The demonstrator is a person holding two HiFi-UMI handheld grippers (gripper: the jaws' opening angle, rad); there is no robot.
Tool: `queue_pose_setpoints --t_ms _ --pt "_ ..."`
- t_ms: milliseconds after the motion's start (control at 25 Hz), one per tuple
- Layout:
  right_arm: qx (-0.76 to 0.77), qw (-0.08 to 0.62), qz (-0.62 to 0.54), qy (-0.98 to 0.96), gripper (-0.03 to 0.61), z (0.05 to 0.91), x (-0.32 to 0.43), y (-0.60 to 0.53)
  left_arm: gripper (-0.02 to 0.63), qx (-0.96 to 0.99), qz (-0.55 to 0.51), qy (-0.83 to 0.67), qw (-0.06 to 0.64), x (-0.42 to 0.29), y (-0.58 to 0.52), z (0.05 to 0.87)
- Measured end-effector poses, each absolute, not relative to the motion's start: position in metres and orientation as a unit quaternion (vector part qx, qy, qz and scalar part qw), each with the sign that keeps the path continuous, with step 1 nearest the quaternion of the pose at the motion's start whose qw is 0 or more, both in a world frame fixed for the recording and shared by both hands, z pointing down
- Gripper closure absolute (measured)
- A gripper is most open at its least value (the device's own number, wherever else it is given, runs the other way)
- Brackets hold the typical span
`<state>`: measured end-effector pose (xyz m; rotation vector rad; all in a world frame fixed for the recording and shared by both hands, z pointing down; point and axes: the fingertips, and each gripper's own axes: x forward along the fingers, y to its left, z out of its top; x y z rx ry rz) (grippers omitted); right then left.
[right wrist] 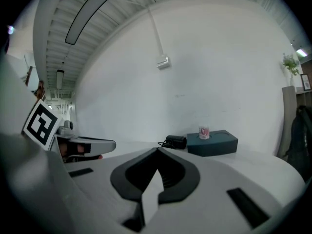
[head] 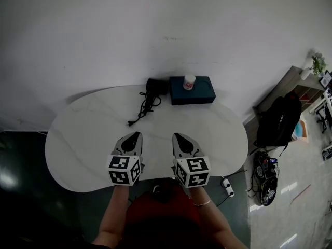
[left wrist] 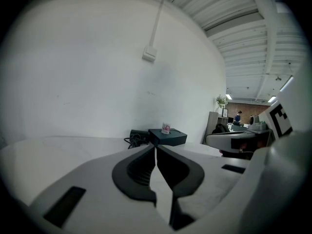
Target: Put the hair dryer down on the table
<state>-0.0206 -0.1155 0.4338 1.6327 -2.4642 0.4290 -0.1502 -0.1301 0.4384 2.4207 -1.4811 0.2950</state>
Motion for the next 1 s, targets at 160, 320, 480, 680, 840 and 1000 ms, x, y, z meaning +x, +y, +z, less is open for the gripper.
queue_pose_setpoints --t_ms 160,320,480,680,840,1000 --pt "0.547 0.075 0.135 -0.823 0.563 0.430 -0.023 -0.108 0.580 0.842 0.097 -0.511 0.140 -0.152 -0.122 0.433" --pt "0.553 0.075 0.132 -0.819 0.563 0.426 -0.025 -0.101 0.580 0.846 0.094 -0.506 0.137 -0.152 -0.115 0.429" --pt "0.555 0.077 0.126 -0.819 0.563 0.422 -0.026 -0.095 0.580 0.849 0.088 -0.503 0.136 -0.153 -0.110 0.423" --pt "0.557 0.077 0.122 -0.818 0.563 0.420 -0.025 -0.093 0.580 0.850 0.081 -0.504 0.132 -0.153 -0.109 0.419" --pt "0.556 0.070 0.118 -0.820 0.563 0.418 -0.022 -0.092 0.580 0.849 0.077 -0.505 0.133 -0.152 -0.108 0.417" --pt "0.556 0.066 0.125 -0.819 0.563 0.421 -0.017 -0.087 0.580 0.847 0.078 -0.507 0.140 -0.150 -0.103 0.420"
